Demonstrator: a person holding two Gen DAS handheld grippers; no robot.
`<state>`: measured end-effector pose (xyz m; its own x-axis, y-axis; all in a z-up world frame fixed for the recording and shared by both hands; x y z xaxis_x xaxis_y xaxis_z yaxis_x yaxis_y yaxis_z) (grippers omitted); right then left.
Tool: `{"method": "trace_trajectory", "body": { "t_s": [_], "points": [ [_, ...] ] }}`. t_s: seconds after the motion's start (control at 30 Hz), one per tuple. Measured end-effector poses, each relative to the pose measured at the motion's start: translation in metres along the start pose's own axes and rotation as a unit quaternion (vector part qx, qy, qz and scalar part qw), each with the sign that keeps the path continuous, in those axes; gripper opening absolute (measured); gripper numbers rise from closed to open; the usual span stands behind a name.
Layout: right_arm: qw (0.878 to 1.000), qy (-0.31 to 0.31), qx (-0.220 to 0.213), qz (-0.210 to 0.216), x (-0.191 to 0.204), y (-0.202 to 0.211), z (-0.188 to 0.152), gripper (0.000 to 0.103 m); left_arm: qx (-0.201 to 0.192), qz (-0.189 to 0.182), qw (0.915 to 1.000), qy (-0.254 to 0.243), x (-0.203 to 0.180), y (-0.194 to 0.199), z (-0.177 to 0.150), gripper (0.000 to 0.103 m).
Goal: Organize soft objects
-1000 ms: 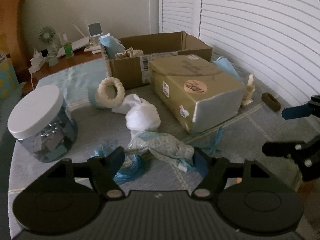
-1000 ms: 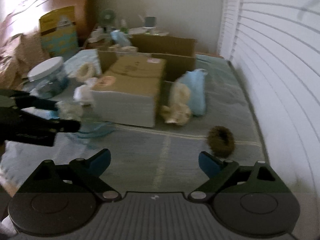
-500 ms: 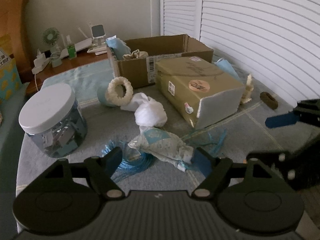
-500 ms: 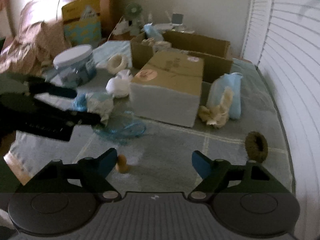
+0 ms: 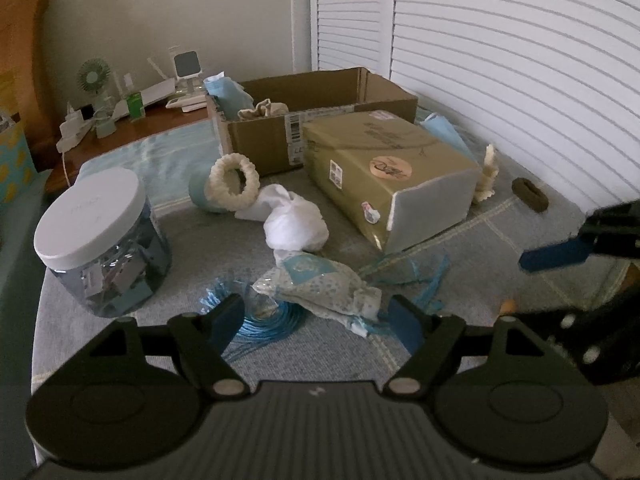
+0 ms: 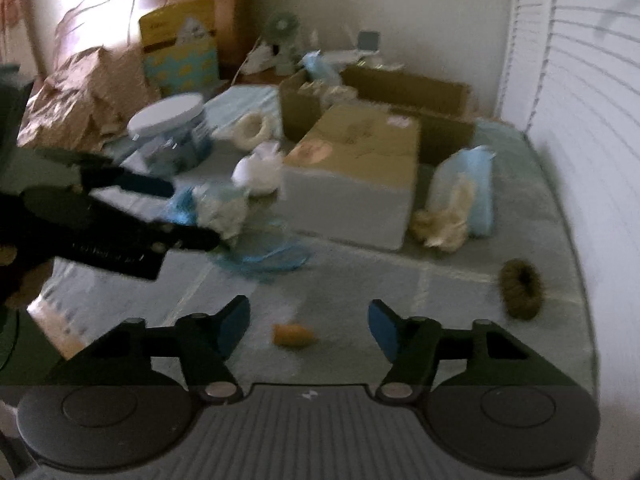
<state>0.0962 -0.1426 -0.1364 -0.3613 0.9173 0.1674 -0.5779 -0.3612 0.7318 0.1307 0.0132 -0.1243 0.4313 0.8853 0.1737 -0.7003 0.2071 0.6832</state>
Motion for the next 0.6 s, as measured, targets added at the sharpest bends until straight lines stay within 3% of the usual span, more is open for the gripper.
{"method": "trace_trajectory", "body": {
  "t_s": [0.07, 0.2, 0.3, 0.6],
  "points": [
    [1.0, 0.013, 0.006, -0.006, 0.005, -0.004, -0.006, 0.053, -0.001, -0.004, 1.0, -0.003, 0.0, 0.0, 0.0, 0.08],
    [1.0, 0.027, 0.009, -0.008, 0.008, -0.007, -0.012, 0.047, -0.005, -0.006, 0.9999, -0.013, -0.001, -0.004, 0.003, 0.084],
    [0.999, 0.028, 0.009, -0.016, 0.007, -0.007, -0.009, 0.029, -0.01, -0.011, 0.9994, -0.031, -0.003, -0.008, 0.008, 0.086],
    [0.999, 0.031, 0.008, -0.018, 0.008, -0.006, -0.008, 0.029, -0.003, -0.019, 0.997, -0.075, -0.005, -0.032, 0.01, 0.084]
  ]
}}
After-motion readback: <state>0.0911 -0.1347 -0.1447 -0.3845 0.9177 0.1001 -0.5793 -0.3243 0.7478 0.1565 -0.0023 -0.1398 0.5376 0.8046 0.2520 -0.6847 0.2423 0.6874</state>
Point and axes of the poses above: each gripper's, at about its wrist camera, not at the fingertips, and y roughly against the way its jaws point, x to its left, z to its top, the point moved 8 cm from there along -y, roughly the way its jaws point, and after that the axes turned 13 degrees about -y, right-handed, at the moved point
